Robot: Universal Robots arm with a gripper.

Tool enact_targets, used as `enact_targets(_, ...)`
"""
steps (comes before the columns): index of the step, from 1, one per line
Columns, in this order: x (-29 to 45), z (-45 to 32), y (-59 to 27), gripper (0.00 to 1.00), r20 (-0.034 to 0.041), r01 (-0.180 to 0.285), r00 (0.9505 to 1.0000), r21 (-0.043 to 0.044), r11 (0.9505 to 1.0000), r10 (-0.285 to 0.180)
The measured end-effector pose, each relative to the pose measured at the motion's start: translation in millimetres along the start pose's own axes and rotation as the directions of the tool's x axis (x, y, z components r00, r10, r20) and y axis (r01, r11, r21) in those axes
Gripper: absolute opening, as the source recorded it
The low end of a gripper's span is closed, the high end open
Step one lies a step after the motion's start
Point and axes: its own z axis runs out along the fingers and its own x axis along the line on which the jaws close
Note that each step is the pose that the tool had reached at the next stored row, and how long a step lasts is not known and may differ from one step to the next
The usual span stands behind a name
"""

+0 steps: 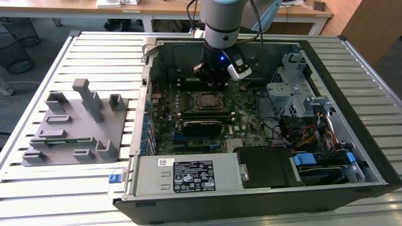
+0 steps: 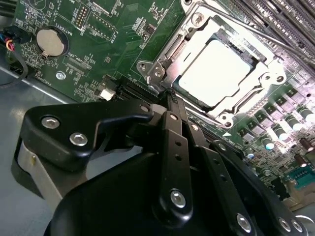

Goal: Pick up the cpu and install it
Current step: 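Install the first cpu locking lever, then install the second cpu locking lever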

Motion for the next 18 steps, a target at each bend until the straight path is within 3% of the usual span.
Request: enact_targets(18,0.3,-0.3,-3.9,0.11,0.0,0.0,1.0,0.0,1.0,0.0)
